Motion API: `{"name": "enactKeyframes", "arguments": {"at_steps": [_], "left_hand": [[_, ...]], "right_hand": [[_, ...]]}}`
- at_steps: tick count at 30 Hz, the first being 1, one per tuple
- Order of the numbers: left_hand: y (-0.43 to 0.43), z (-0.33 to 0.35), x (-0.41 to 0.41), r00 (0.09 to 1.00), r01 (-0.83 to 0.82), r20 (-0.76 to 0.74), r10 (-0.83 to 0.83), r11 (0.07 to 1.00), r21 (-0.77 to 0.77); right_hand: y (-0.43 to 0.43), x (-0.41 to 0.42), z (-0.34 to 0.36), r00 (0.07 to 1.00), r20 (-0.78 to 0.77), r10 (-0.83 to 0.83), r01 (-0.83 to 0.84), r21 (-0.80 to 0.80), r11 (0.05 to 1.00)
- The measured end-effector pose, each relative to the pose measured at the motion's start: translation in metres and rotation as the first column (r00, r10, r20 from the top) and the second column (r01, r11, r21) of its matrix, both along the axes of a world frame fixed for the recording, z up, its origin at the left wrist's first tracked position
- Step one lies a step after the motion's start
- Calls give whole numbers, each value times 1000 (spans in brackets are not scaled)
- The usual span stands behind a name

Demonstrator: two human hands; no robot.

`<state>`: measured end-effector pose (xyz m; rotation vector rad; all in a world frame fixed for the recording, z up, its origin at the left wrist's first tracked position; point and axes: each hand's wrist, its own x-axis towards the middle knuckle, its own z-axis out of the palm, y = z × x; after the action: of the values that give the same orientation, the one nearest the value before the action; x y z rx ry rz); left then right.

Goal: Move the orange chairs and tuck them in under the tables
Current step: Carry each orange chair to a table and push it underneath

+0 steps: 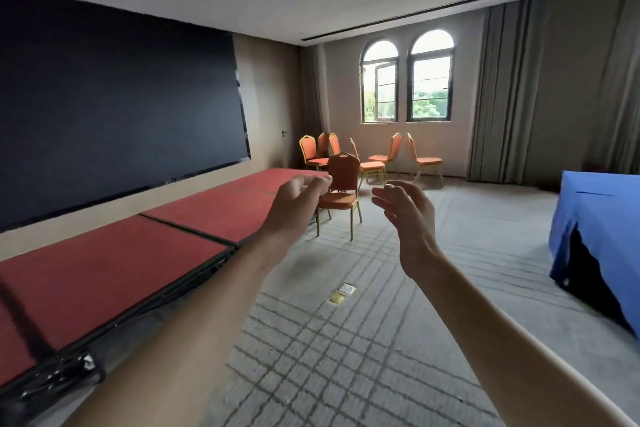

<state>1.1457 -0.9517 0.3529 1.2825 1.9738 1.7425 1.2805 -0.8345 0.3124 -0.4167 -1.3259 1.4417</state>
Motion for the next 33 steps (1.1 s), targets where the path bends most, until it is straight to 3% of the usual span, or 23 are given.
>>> {"name": "enactKeyframes", "arguments": {"at_steps": [3, 11, 16, 27, 33], "left_hand": [[53, 0, -64, 1000, -2, -11, 3, 1000, 16], [195, -13, -189, 985, 29, 168, -33, 999, 26], [299, -32, -270, 970, 113, 208, -124, 992, 64], [566, -32, -465, 910, 97, 389, -141, 987, 129], [705, -59, -514, 924, 195, 326, -199, 980, 45]], "right_hand": [[52, -57, 10, 1000, 18, 13, -13, 23, 1000], [172, -169, -5, 984, 170, -55, 45, 60, 997], [269, -251, -21, 979, 188, -82, 80, 22, 997], [521, -405, -6, 958, 201, -203, 207, -3, 978], [660, -465, -29, 952, 158, -263, 276, -66, 959]]}}
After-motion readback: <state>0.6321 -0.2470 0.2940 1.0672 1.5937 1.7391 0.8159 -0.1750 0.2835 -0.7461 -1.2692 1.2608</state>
